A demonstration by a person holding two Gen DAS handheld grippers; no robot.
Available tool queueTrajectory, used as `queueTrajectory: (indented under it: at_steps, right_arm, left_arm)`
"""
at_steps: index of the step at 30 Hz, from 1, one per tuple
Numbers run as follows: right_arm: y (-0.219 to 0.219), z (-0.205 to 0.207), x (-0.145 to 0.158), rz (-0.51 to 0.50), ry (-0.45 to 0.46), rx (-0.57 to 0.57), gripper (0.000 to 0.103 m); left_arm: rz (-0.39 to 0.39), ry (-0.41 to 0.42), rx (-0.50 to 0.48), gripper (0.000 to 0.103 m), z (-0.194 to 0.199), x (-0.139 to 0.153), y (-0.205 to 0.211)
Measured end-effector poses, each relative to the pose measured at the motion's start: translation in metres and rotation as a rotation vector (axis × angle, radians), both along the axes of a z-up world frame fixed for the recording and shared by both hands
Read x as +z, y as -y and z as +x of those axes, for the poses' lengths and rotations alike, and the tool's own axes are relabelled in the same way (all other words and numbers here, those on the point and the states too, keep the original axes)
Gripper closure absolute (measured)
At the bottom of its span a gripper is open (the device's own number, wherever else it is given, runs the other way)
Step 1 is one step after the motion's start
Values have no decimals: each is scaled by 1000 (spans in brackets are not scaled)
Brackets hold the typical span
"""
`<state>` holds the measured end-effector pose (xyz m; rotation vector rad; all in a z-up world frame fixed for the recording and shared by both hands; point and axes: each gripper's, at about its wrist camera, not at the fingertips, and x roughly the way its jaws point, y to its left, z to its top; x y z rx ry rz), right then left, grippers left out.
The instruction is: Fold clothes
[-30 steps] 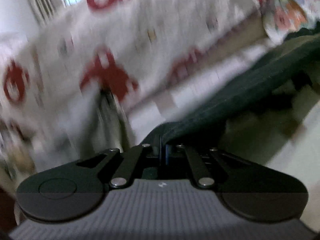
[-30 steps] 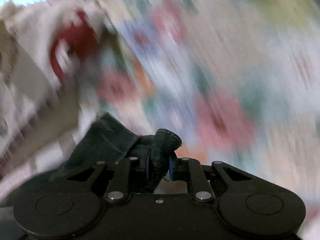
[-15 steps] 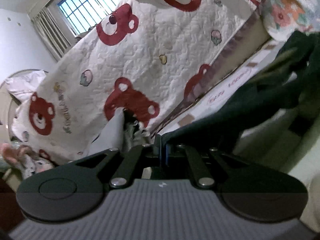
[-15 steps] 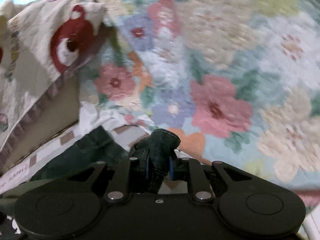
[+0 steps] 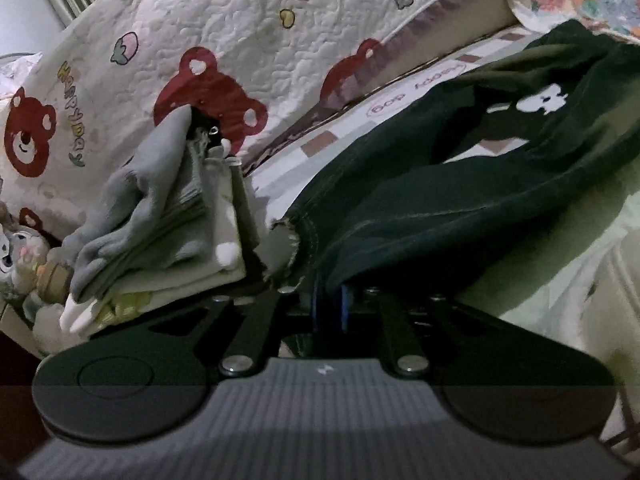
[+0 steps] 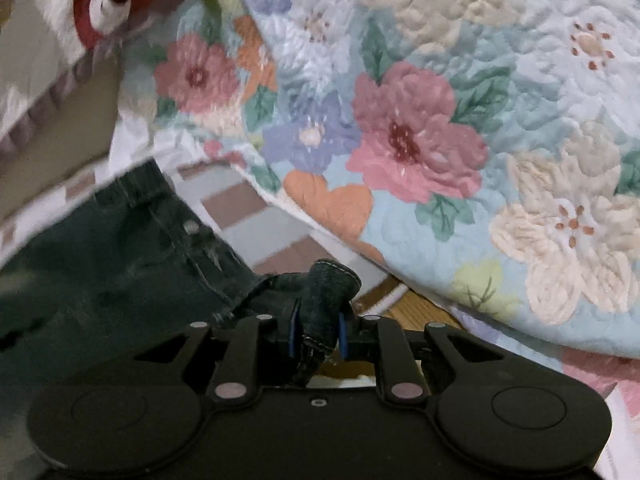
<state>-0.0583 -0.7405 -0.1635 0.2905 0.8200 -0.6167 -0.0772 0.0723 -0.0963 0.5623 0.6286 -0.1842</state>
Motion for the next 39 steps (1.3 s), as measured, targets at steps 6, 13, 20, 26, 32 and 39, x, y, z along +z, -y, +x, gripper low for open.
queueTrajectory:
  at_steps: [6, 13, 20, 26, 32, 39]
  right_arm:
    - [-32, -1, 16, -188, 21, -36, 62]
    - [-152, 45, 92, -37, 285, 474, 55]
    - [-333, 40, 85, 135, 188, 1224, 50]
    - [-444, 8, 58, 82, 43, 1654, 50]
    - [-444, 4, 41, -4, -23, 1604, 49]
    - [-442, -3, 22, -110, -101, 1538, 49]
  left_arm:
    - [38, 30, 20, 89, -7, 0, -1]
    - [77, 85, 33, 88, -10, 7, 5]
    - [163, 175, 91, 86, -16, 13, 2]
    - [-33, 36, 283, 86, -10, 8, -54]
    - [-585, -185, 532, 73, -10, -10, -139]
    - [-844, -353, 513, 58, 29, -48, -164]
